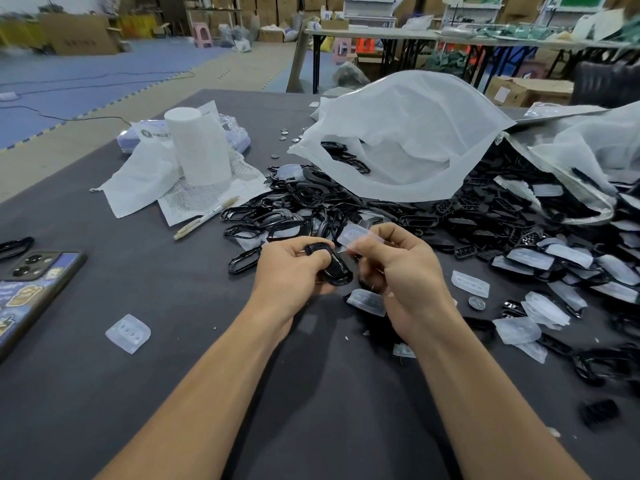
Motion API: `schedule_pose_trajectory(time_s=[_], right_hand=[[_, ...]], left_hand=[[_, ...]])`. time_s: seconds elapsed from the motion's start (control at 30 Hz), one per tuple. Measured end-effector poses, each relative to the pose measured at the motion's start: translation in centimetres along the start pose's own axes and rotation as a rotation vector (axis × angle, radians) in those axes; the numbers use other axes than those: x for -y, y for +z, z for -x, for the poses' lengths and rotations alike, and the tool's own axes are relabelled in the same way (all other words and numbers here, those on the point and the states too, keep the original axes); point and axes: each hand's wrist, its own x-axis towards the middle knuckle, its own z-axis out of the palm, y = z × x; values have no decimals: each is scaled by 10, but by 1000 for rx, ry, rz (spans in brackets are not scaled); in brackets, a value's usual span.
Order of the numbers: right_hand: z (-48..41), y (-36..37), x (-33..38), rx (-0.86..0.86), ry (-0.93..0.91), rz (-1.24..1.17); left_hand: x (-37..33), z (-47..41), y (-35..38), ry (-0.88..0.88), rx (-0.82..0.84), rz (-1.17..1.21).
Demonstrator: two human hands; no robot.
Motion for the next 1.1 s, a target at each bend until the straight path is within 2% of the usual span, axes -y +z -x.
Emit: schedule_pose_trajectory(time_s=[0.17, 0.33, 0.47, 0.63, 1.1], right_hand=[[6, 5, -2, -34, -52, 57], [6, 10, -7, -52, -59, 147], [3, 11, -13, -136, -54, 238], [2, 10, -18, -198, -100, 405], [1, 13, -21, -296, -268, 767]], left_hand=[[2, 1, 1, -19, 16, 31], [1, 0, 1, -67, 129, 92], [-1, -1, 2, -203, 144, 287], [-7, -2, 1, -298, 251, 434], [-6, 2, 1, -284, 330, 451]])
